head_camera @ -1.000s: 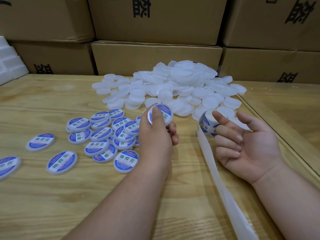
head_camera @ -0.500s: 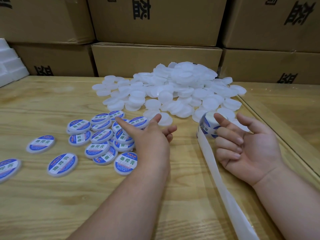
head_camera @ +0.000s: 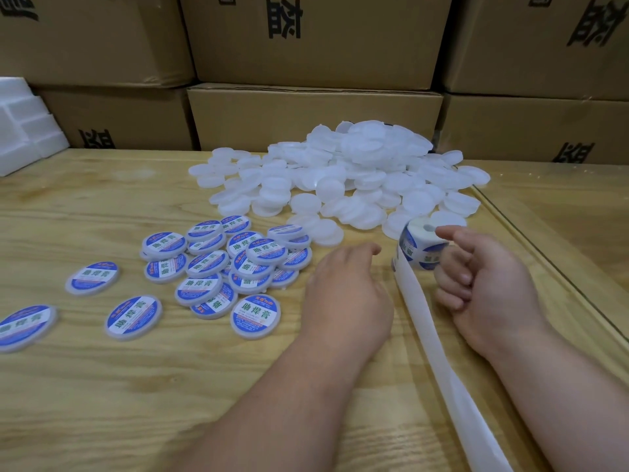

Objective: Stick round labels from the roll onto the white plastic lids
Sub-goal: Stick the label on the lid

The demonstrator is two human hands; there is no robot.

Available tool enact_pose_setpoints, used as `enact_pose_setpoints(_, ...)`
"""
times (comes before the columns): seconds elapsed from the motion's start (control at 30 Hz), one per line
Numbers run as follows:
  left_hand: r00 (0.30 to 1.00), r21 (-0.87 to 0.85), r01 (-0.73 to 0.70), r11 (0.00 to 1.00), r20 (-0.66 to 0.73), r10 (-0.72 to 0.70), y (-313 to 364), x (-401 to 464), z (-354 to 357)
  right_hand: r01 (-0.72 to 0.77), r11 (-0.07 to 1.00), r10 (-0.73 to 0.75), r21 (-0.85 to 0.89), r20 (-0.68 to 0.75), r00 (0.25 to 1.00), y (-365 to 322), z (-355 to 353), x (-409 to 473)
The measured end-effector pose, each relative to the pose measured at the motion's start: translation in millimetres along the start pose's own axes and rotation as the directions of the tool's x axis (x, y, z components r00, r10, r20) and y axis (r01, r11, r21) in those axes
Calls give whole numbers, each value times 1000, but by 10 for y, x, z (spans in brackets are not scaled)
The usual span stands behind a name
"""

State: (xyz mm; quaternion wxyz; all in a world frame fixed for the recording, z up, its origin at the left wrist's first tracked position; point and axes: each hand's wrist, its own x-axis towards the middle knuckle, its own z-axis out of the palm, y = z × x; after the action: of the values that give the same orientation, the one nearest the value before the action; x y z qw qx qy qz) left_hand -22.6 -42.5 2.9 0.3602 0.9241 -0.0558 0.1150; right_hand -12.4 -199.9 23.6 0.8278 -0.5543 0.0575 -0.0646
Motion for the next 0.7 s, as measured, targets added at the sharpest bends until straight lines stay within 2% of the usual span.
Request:
enact_pose_setpoints(0.07,999,58,26,998,36,-29,-16,9,1,131,978,-136,-165,-21,991,46,38,-39)
enact_pose_setpoints(0.2,998,149,14,989,58,-23,-8,42,48,224,913,-219,-342,54,974,106,74,-72)
enact_pose_setpoints(0.3,995,254,-96,963,0,100,2,129,36,225,895,-223,-386,50,973,122,69,-46)
enact_pose_setpoints(0.37,988,368,-106,924,-63,138,-39,231,-41,208,895,-210,-395,39,977,127,54,-30)
enact_pose_setpoints(0.43,992,486,-50,872,-75,98,-144,336,-146,198,895,-198,-400,43,979,127,45,-20)
enact_pose_setpoints(0.57,994,615,67,786,23,-102,-446,448,-382,193,887,-180,-420,70,981,142,45,-9)
enact_pose_setpoints(0.7,999,670,24,742,12,-43,-618,391,-553,188,887,-175,-422,70,982,150,42,-7)
